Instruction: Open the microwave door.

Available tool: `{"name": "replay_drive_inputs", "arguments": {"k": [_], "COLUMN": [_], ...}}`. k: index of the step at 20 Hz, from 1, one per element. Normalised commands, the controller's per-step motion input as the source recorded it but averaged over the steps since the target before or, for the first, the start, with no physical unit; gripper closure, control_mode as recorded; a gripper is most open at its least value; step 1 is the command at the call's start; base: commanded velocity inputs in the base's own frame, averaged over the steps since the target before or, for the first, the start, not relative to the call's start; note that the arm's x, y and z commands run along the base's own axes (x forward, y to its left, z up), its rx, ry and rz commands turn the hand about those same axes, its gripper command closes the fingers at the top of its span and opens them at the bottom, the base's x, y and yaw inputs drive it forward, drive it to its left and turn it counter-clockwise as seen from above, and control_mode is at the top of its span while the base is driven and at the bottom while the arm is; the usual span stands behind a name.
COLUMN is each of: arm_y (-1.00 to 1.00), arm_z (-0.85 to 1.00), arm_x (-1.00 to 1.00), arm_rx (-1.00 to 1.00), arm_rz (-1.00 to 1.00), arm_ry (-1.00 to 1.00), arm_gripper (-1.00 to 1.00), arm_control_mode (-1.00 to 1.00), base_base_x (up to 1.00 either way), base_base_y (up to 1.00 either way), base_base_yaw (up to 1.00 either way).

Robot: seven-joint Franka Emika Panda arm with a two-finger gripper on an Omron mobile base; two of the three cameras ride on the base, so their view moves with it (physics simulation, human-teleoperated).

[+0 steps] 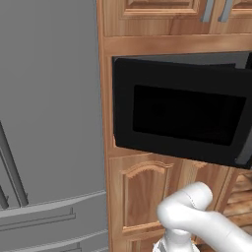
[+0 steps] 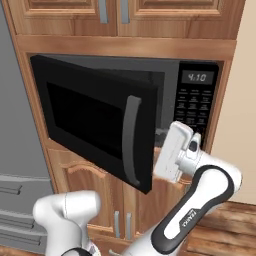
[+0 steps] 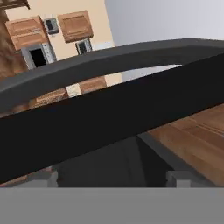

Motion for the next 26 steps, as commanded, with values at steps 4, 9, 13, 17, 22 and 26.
{"name": "replay_drive_inputs", "arguments": {"k": [4, 9, 13, 17, 22, 26], "arm_y": [1.00, 1.00, 1.00, 1.00, 1.00, 1.00], "arm_z": [0.00, -0.04, -0.09, -0.17, -0.26, -0.25], "arm_x": [-0.33, -0.91, -1.00, -0.99, -0.80, -0.40], "arm_rx": [-0.29, -0.28, -0.23, -0.17, -0.02, 0.00], "arm_rz": [0.30, 0.31, 0.26, 0.24, 0.14, 0.02], "arm_ry": [0.00, -0.03, -0.11, -0.17, -0.35, -0.36], "arm_gripper": [-1.00, -1.00, -1.00, -1.00, -1.00, -1.00], "arm_control_mode": [-1.00, -1.00, -1.00, -1.00, -1.00, -1.00], "base_base_x": [0.00, 0.00, 0.00, 0.00, 0.00, 0.00], "base_base_y": [0.00, 0.00, 0.00, 0.00, 0.00, 0.00], "base_base_yaw": [0.00, 0.00, 0.00, 0.00, 0.00, 0.00]}}
